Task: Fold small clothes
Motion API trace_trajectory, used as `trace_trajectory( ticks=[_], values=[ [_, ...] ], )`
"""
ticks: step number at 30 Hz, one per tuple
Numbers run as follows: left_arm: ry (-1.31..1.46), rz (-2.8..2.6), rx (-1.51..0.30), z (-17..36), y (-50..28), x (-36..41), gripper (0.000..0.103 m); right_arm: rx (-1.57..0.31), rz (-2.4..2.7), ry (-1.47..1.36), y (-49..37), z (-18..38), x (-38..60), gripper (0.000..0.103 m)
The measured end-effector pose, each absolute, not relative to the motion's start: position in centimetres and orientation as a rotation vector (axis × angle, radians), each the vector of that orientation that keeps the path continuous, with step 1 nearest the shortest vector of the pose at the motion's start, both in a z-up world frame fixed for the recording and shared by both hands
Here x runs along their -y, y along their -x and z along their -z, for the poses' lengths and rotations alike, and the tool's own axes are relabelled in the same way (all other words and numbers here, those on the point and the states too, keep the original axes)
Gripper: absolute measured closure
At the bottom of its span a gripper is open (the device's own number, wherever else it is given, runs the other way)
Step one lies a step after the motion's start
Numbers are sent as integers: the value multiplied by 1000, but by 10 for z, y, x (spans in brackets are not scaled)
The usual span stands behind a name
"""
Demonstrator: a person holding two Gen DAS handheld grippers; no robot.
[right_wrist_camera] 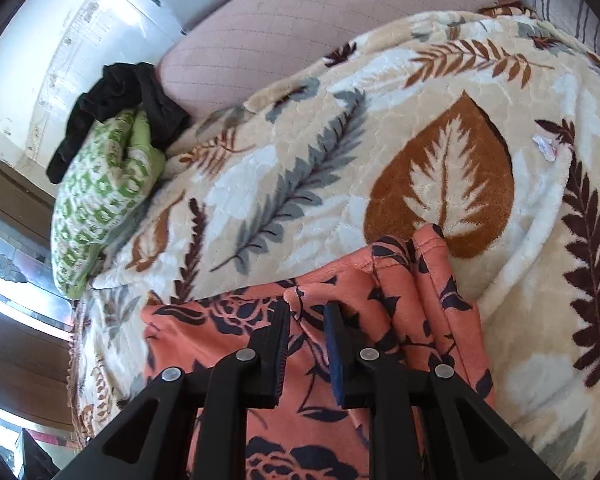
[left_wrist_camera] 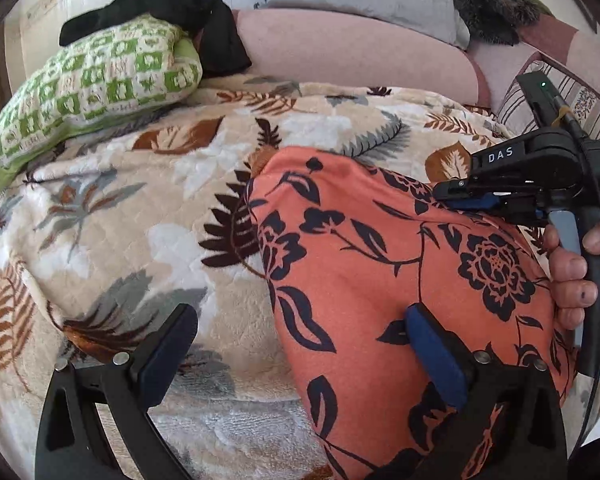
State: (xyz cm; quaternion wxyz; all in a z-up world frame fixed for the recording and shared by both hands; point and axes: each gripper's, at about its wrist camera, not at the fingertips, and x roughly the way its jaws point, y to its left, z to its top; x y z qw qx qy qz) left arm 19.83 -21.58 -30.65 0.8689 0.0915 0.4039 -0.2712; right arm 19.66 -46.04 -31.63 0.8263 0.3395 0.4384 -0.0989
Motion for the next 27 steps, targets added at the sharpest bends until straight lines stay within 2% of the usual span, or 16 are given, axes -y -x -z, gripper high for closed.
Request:
trace_trajectory(
  ticks=[2,8,15,18,20,23,27],
  values=[
    [-135,582,-882,308,-204,211,0,-958,210,-754,-200,330,464,83],
    [-111,586,-829,289,-199,196,0,-953,187,-711,-168,302,459,82],
    [-119,707,-881,289,-193,194,0,-922,89,-706,-101,272,445,82],
    [-218,740,-931,306,-185,206,0,-983,103,-666,-82,287,437,82],
    [-245,734,-901,308,-180,208,0,-1023,114,-647,-77,310,433,81],
    [-223,736,-886,300,-182,205,0,-1006,75,-597,-76,301,433,82],
    [-171,741,-831,288,-184,197,0,-966,41,-697,-71,300,450,82]
  ],
)
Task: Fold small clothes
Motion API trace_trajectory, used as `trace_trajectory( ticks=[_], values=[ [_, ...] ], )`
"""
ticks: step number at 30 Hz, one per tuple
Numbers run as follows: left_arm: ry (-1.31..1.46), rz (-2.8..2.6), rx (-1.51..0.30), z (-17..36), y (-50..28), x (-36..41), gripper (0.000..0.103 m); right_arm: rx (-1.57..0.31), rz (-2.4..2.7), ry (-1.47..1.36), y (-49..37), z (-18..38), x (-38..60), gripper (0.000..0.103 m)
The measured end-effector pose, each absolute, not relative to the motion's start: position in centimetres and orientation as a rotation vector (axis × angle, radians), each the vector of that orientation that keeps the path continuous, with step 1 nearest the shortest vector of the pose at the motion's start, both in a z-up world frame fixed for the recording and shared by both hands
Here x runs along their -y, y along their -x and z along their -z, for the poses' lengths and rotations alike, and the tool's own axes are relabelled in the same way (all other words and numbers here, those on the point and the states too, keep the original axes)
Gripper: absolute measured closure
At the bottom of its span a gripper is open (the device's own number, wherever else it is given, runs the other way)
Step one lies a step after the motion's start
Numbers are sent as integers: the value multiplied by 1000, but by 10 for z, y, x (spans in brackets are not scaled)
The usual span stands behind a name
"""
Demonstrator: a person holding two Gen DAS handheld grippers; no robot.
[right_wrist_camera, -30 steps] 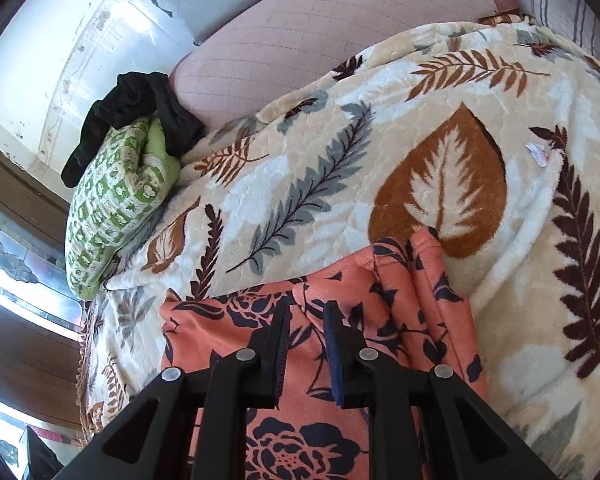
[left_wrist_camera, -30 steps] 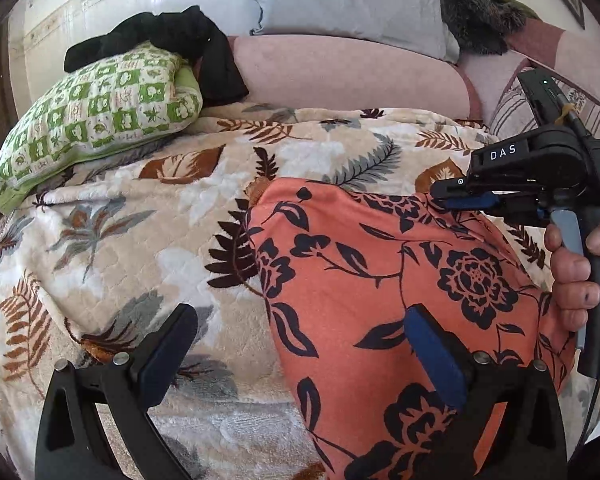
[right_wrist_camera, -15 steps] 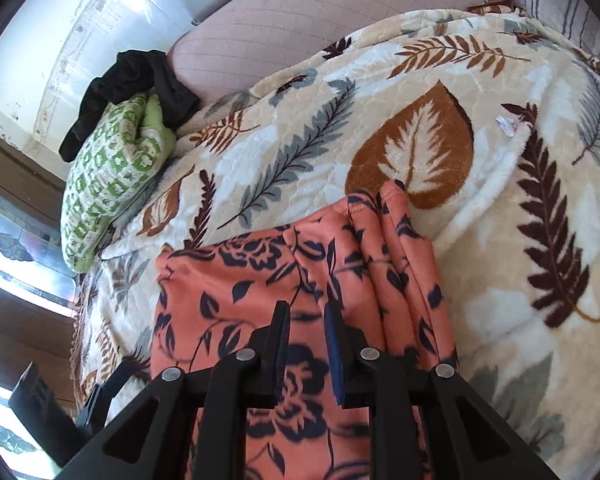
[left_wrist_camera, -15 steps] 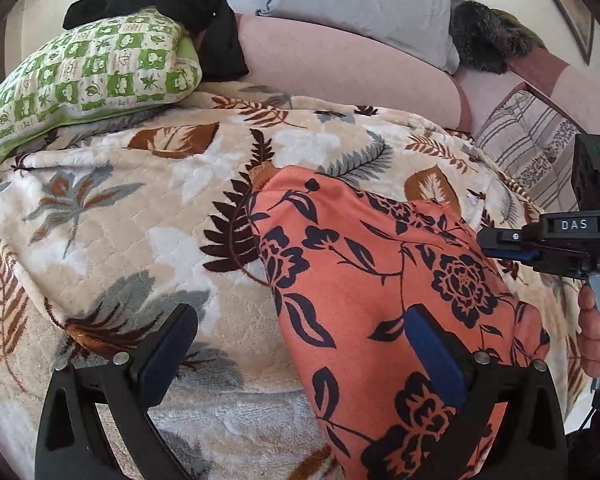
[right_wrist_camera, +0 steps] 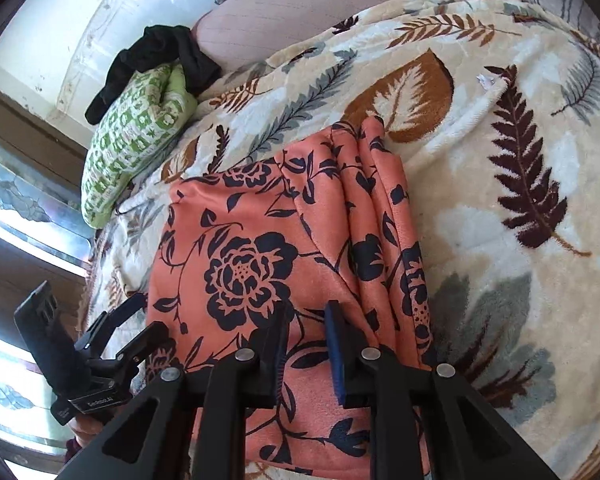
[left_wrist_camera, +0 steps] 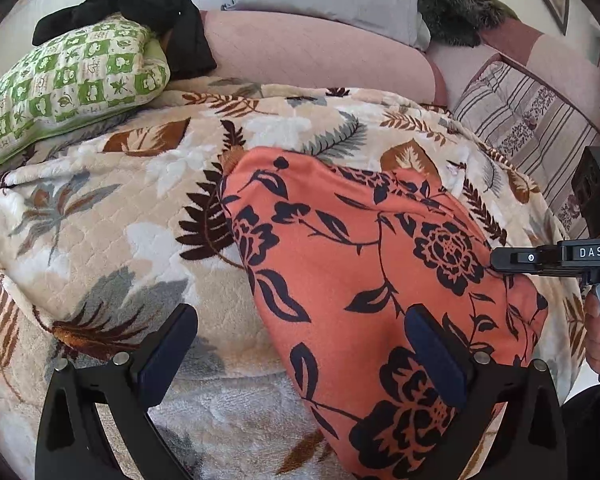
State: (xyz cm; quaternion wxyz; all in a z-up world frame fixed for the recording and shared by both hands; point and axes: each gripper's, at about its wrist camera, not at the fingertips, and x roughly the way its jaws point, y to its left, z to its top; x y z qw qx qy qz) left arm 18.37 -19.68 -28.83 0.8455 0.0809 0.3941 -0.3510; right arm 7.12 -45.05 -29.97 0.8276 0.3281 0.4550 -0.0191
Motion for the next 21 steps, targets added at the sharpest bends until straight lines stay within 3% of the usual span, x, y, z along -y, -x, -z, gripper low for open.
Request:
trace_trajectory(
  ticks=[3,5,6,7,21],
  values=[
    [-136,762,-834,285,-187,196,0,-910,61,-676,-68,291,460,81],
    [-115,770,-854,287,-189,199,0,-862,80,-678,-64,287,469,70],
    [-122,760,-856,289,-189,201,0,-847,85,-694,-62,286,475,41],
    [-142,742,-849,289,-188,203,0,-833,98,-714,-61,287,480,19],
    [-200,618,-816,290,-190,203,0,-804,80,-751,-66,295,485,20]
  ],
)
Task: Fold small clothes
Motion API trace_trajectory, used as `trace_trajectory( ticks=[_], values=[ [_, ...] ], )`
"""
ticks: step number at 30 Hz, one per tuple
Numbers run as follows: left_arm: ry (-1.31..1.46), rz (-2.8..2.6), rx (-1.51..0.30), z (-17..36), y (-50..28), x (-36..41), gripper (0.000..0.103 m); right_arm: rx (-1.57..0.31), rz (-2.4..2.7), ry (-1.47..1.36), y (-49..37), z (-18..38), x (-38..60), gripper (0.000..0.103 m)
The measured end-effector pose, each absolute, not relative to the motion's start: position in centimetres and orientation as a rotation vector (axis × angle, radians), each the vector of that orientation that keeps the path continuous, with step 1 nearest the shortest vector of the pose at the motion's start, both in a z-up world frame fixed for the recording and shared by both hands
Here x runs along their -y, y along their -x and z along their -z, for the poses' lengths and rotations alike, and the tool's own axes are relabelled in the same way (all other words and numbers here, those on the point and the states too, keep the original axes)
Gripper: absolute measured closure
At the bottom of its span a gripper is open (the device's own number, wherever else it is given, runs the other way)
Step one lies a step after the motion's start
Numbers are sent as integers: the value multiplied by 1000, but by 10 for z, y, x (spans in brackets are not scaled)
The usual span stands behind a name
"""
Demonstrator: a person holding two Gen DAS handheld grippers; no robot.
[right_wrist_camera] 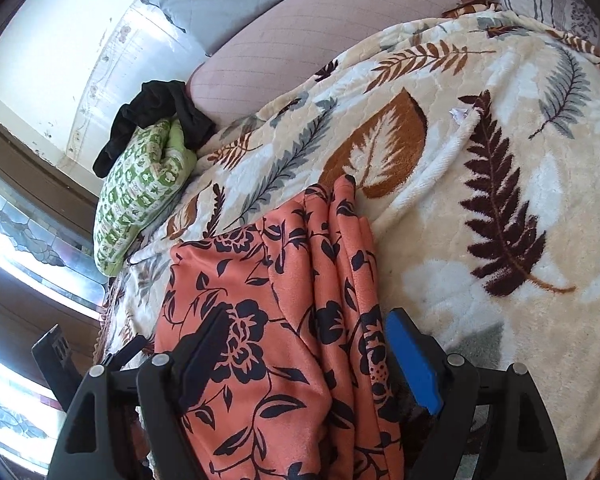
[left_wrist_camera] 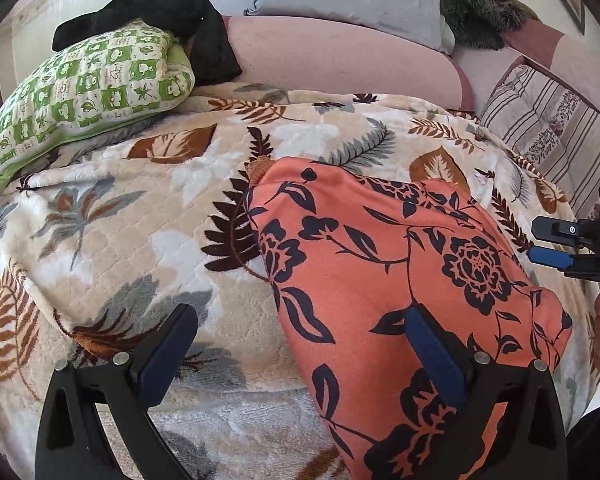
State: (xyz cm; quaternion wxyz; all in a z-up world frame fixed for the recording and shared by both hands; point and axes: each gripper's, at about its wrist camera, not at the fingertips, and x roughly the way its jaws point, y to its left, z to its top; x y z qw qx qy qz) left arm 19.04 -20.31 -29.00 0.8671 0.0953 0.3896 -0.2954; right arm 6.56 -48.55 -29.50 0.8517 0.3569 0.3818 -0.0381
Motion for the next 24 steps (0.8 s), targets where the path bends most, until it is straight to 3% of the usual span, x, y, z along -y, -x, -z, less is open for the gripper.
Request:
trace_trajectory(
  ticks=[24],
  values=[
    [-240,660,-822,294,-183,212,0,-820,98,-823,-65,314,509,20]
  ],
)
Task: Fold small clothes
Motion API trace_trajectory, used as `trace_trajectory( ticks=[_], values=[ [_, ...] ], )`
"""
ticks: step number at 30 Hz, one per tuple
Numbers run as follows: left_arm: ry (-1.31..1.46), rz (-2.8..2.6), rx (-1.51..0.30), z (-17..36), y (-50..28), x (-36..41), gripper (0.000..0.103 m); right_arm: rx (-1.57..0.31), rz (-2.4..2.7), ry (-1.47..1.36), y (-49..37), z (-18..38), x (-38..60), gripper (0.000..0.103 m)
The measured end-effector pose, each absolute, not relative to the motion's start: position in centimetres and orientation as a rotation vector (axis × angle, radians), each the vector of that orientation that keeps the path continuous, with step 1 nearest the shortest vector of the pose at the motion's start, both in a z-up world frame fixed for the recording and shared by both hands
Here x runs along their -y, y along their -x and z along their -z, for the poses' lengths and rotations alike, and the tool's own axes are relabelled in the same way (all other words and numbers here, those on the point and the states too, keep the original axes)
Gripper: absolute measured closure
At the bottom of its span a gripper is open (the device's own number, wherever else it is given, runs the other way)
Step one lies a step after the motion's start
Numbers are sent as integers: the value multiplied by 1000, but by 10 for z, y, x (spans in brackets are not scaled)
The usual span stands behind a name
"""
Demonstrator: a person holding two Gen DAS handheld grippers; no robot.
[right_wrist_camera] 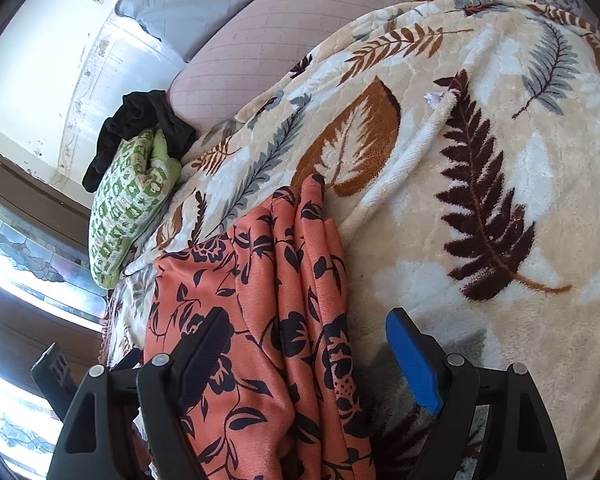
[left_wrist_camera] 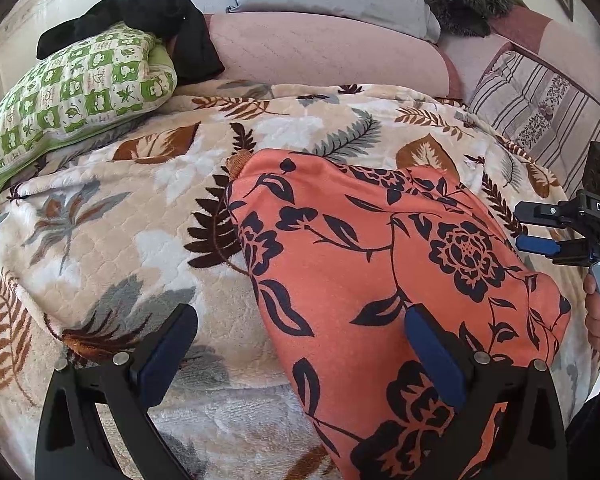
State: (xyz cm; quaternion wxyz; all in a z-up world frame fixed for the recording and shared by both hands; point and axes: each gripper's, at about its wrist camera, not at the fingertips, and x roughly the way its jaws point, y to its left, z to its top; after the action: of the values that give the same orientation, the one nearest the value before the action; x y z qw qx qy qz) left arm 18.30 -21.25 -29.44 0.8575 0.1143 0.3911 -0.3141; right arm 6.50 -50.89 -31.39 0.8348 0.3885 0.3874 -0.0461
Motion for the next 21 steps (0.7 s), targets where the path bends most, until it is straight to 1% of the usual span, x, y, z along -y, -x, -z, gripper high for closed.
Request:
trace_trajectory(
  ticks=[14,17,20,21],
  values=[
    [-264,680,-835,299,-179,218,0,-818,89,-837,-65,317,512,20],
    [-265,682,-839,300,-178,219,0,-791,89,-831,-63,313,511,20],
    [-259,685,-847,301,-179,219,0,-767,87,-792,-63,306,506,22],
    [-256,686,-850,302,-180,220,0,-771,90,-779,-64,306,504,24]
  ],
)
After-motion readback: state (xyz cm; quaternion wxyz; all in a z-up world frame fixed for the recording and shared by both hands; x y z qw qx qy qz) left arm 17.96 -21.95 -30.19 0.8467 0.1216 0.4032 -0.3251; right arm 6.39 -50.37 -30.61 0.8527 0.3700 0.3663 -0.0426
